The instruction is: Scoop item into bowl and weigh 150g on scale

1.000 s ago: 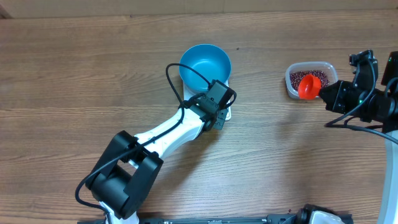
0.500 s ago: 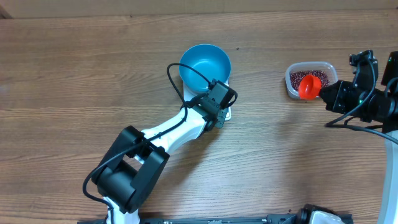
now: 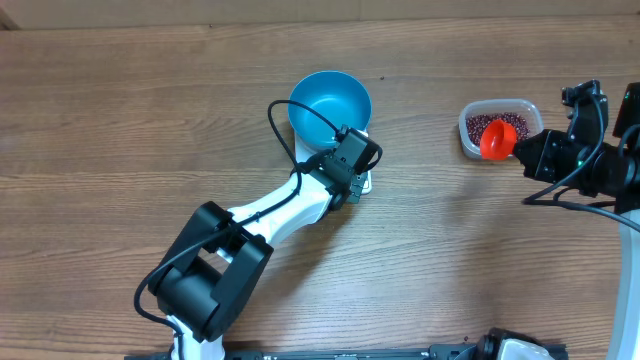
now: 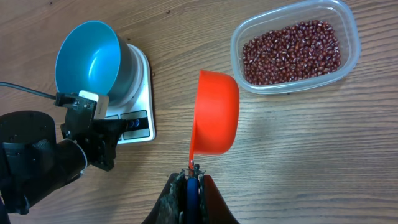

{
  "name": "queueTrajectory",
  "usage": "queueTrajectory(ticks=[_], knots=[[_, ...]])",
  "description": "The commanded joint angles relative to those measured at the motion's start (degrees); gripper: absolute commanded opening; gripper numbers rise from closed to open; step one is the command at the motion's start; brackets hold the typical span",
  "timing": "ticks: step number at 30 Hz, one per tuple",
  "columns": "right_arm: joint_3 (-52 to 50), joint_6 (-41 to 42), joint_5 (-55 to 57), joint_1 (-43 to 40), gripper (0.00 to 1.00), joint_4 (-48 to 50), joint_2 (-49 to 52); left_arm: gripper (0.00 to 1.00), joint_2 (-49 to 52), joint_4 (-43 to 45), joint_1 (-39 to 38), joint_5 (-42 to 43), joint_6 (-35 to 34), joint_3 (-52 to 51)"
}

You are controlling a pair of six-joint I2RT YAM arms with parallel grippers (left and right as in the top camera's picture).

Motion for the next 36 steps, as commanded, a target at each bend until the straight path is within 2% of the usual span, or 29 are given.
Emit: queueTrajectory(ticks=[1,27,32,36], knots=[[0.94,-0.28,0.37,-0.22,0.04,0.13,-0.35,0.04,1.33,0.28,-0.11,-0.98,0.79,-0.15],[0.94,-0.28,0.37,-0.22,0.04,0.13,-0.35,0.04,2.47,-1.4,-0.17,-0.57,0.46,-0.2],[0.94,-0.28,0.37,-0.22,0.04,0.13,-0.35,0.04,-1.49,-3.78,-0.17,-0.39,0.44,1.27],[0.94,-0.28,0.37,-0.22,0.04,0.2,-0.35,0.04,-7.21,-5.75,-0.17,3.87,1.38,2.36]])
